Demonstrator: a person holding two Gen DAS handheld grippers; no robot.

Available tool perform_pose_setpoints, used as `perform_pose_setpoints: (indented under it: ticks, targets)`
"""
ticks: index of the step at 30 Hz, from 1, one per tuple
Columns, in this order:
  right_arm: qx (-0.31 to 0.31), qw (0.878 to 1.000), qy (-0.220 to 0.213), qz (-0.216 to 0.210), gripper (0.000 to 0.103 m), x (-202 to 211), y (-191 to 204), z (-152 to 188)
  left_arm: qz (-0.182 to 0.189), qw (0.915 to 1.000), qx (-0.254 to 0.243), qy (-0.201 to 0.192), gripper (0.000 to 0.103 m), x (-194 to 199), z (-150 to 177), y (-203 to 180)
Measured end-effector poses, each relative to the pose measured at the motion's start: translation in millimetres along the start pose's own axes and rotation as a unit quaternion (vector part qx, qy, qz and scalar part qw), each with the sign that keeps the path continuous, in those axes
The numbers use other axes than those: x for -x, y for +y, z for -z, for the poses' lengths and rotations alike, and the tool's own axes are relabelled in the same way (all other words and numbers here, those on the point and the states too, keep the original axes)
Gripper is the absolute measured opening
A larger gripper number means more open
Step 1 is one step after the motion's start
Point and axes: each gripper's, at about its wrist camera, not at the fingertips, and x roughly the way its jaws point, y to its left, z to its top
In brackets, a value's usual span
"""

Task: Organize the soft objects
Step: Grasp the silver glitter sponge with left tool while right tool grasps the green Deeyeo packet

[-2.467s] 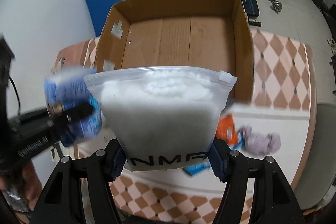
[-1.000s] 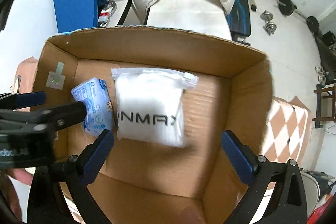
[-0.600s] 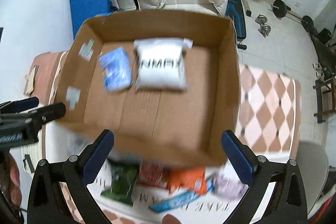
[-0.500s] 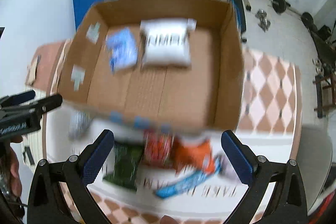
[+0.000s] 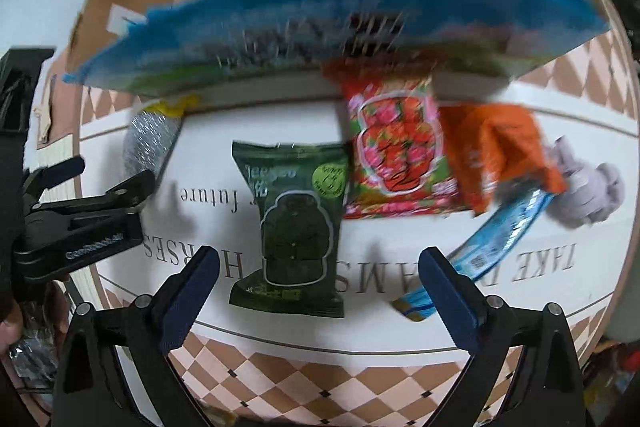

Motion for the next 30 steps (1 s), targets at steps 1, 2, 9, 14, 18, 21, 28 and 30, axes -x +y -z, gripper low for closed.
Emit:
perform_pose_setpoints:
  ticks: [1, 2, 9, 14, 18, 21, 28, 30]
  targets:
    - [-0.003, 1.0, 0.009, -0.001, 0.097, -7.1, 1.7, -0.3, 0.003, 1.0, -0.005, 0.003, 0.098, -3.0, -1.8, -1.9]
    - [-0.006, 1.0, 0.015, -0.001, 0.095, -12.4, 2.7, -1.4, 0.009, 0.9999, -0.005, 0.005, 0.091, -5.5, -2.8, -2.4]
    - [-0.013, 0.998, 0.053, 0.005, 0.048, -44.4, 12.8, 3.0, 0.12, 0.9869, 0.094, 0.051, 0.049, -18.2, 23.4, 20.3]
    - [0.009, 0.998, 0.061, 0.018, 0.04, -46.3, 13.5, 33.0, 0.196, 0.9617, 0.172, 0.085, 0.048, -30.1, 73.7, 29.6]
    - [0.031, 0.996, 0.077, 0.032, 0.039, -49.7, 9.7, 64.5, 0.216, 0.9517, 0.194, 0.098, 0.049, -41.1, 106.1, 22.2]
    - [0.042, 0.995, 0.074, 0.044, 0.039, -51.4, 9.0, 74.0, 0.209, 0.9541, 0.194, 0.091, 0.052, -43.7, 109.7, 20.0]
    - [0.051, 0.995, 0.06, 0.057, 0.047, -65.3, 22.9, 64.2, 0.156, 0.9713, 0.162, 0.079, 0.048, -32.3, 113.5, 3.7]
    - [0.046, 0.995, 0.067, 0.053, 0.045, -71.4, 25.0, 60.7, 0.16, 0.9701, 0.164, 0.08, 0.046, -26.5, 118.3, 0.3]
